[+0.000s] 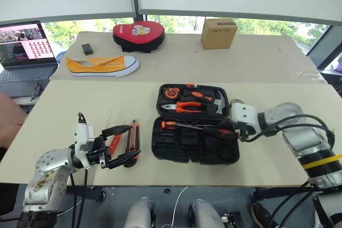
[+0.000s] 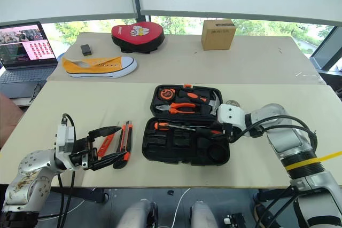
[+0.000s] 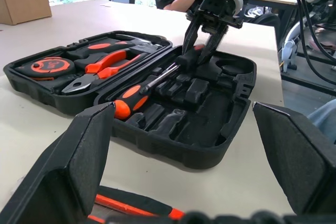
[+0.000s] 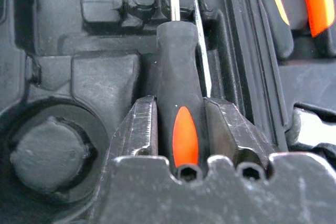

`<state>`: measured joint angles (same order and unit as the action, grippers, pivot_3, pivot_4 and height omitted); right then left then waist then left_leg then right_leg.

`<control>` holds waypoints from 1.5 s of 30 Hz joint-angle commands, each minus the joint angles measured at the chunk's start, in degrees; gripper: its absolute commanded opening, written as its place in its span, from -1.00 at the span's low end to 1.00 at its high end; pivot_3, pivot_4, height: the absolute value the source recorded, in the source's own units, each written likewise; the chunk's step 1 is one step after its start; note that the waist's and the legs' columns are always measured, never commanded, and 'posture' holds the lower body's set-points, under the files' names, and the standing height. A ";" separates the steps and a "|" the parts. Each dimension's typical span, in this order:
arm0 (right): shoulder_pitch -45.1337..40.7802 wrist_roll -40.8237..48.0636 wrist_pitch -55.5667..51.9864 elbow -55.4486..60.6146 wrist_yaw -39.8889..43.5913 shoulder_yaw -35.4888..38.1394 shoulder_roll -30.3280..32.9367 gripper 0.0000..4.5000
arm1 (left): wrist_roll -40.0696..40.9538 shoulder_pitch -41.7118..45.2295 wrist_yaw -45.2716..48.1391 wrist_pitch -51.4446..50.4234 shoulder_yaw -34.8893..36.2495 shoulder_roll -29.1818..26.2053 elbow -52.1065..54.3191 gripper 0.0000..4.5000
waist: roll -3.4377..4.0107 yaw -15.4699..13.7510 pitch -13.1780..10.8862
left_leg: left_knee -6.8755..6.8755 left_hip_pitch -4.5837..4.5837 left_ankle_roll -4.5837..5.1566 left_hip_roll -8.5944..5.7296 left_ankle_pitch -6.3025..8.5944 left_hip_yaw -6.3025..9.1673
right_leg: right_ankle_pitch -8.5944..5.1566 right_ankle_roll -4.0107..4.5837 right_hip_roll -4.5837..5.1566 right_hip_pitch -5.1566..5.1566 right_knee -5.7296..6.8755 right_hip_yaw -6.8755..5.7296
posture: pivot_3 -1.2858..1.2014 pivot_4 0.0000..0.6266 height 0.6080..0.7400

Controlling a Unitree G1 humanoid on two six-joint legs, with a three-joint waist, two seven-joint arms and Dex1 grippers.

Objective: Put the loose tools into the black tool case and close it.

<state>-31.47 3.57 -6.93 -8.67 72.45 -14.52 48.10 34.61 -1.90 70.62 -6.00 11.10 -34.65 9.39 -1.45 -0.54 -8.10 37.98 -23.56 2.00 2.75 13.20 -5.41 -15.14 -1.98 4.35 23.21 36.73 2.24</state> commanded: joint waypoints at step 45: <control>0.88 6.61 10.43 -1.35 1.33 5.35 -11.59 -0.98 | -0.95 0.75 -1.39 1.85 -0.12 0.19 0.72 1.00 | -0.03 1.23 -0.02 | -0.01 0.09 -0.01 0.07 -0.01 0.01 | 0.00 0.01 -0.03 -0.02 0.11 0.01 | 0.03 -0.52 1.00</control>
<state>-30.22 8.58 4.91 -12.41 74.20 -10.44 36.33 33.61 -1.04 69.28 -5.27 10.57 -34.42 9.32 -1.48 0.69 -8.11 37.97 -23.47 1.99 2.82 13.19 -5.40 -15.14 -1.98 4.31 23.19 36.84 2.25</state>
